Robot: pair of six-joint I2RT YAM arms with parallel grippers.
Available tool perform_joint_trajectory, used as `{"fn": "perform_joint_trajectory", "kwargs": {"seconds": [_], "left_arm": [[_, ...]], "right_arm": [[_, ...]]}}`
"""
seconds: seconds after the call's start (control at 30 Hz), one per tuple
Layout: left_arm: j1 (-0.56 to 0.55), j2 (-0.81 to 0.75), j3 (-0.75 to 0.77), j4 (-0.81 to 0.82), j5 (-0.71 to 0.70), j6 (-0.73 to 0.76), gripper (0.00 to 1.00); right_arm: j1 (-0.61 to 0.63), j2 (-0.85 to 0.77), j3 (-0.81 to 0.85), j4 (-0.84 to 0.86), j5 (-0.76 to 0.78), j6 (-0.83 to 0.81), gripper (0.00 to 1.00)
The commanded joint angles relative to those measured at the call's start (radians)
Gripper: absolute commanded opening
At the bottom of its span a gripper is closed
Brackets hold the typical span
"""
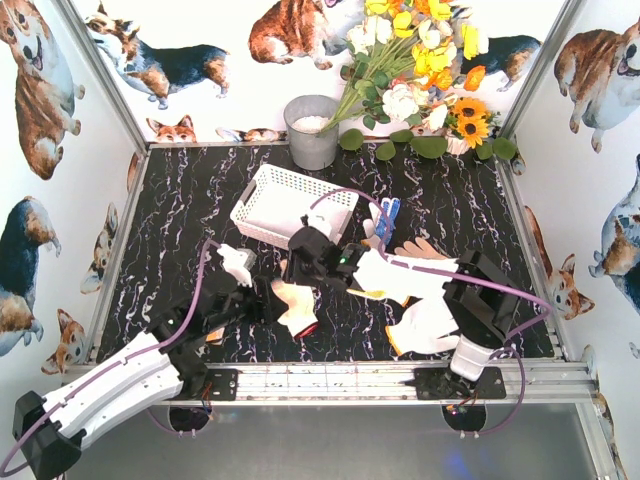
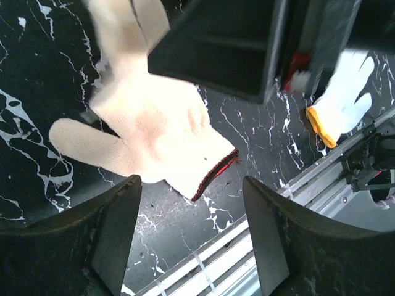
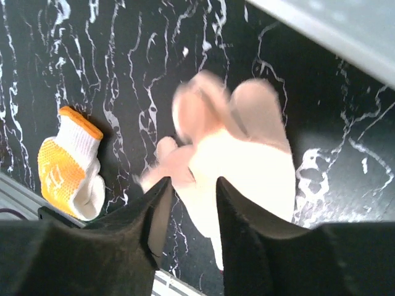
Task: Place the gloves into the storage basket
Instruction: Adjust the glove at the center of the board.
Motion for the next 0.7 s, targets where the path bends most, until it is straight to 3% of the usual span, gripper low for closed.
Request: {"fn": "perform_joint_trajectory", "kwargs": {"seconds": [0.0,0.13,0.47,0.67], "left_arm": [[-0.003,0.026,0.011,0.025,0.03,0.005,0.61],[-0.003,0.06,-0.009,0.073,0.047,-0.001,0.62],[-0.003,0.141,-0.019,0.123,-0.065,-0.059,0.6],[0.008,0.25,0.009,0.124,-0.092,-0.038,0.55]], "right_arm": [[-0.019,-0.039,0.096,0.029,-0.026,-0.081,0.44],[-0.026,-0.1,0.081,0.023,-0.027,-0.076,0.56],[-0.036,-0.36,-0.297,0.055,-0.09,0.107,0.54],[-0.022,-0.356,-0.434,0.178,-0.191,0.187,0.54]]}}
